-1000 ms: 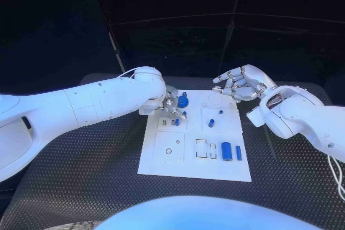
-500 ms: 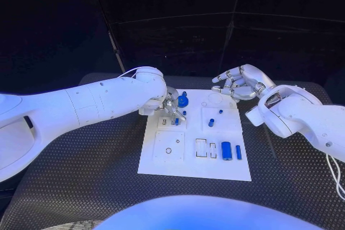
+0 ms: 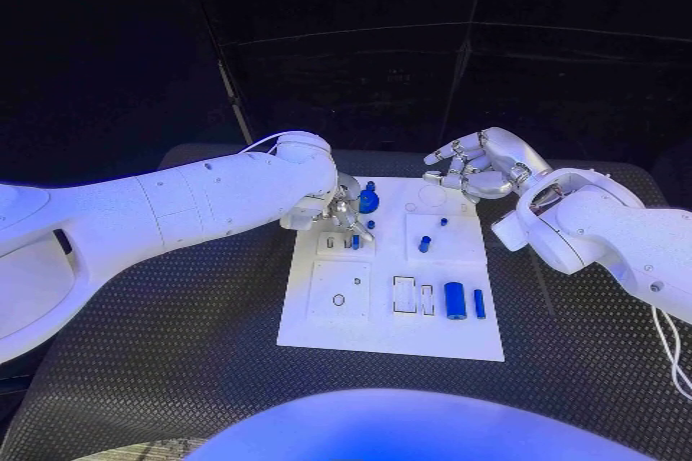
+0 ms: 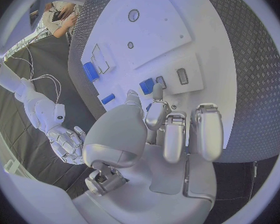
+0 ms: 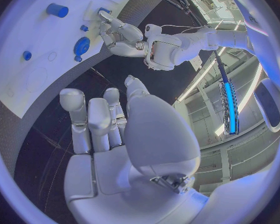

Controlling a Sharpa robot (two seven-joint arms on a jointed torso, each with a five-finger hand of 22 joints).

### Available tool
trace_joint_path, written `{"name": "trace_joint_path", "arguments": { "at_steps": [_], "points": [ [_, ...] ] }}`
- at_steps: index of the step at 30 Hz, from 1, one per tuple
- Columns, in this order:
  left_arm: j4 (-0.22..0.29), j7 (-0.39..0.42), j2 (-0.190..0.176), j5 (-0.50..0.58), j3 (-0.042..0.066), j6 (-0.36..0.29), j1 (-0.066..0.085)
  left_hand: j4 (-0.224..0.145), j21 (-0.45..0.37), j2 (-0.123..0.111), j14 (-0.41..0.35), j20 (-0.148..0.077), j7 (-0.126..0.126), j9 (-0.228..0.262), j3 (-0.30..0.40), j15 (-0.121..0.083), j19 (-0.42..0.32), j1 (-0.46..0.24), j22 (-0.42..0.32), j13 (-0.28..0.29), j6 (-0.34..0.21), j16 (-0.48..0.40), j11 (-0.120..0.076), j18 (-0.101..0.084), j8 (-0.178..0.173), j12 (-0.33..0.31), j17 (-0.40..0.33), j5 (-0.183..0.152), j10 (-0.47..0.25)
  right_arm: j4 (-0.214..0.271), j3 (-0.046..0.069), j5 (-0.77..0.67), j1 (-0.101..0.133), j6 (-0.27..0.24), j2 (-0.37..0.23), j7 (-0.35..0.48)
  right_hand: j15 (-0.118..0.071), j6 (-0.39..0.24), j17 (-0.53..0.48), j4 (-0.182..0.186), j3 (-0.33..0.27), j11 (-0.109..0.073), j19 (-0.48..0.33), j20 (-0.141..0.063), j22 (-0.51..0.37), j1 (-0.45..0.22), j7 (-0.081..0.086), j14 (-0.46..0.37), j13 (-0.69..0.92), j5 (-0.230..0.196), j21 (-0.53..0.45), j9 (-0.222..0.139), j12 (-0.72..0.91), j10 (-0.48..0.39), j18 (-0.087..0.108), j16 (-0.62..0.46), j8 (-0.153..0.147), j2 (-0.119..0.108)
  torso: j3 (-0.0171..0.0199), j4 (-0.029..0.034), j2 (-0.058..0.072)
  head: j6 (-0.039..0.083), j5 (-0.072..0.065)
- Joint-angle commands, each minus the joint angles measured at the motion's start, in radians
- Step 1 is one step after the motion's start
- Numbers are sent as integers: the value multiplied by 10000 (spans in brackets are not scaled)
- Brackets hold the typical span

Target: Assemble the parts on the task board

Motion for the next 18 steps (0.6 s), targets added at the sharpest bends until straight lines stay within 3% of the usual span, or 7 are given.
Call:
{"name": "trace_joint_path", "arguments": {
  "at_steps": [1, 18],
  "points": [
    [-13, -86, 18, 13, 3, 189, 12, -22, 0, 37, 1037, 7, -6, 32, 73, -30, 42, 160, 244, -12, 2, 31, 8, -192, 37, -22, 2633, 0, 43, -8, 8, -26, 18, 91, 23, 32, 2, -74, -2, -10, -50, -32, 80, -22, -16, 79, 2, 93, -16, 65, -50, -6, -57, -16, 164, -56, 46, 37, 3, -2, 1, -20, 5],
    [-39, -123, 41, 175, 3, 408, 11, -98, -12, 102, 1037, 6, -12, 120, 250, -31, 27, 495, 236, 8, 5, 31, 1, -187, 28, -16, 2633, 3, 55, -61, 8, -26, 17, 124, 77, 44, 0, -72, -4, -17, -38, -34, 74, -24, -37, 102, 0, 95, -28, 107, -68, -6, -65, -22, 167, -69, 53, 48, 3, -6, 1, -135, -10]
  ]
}}
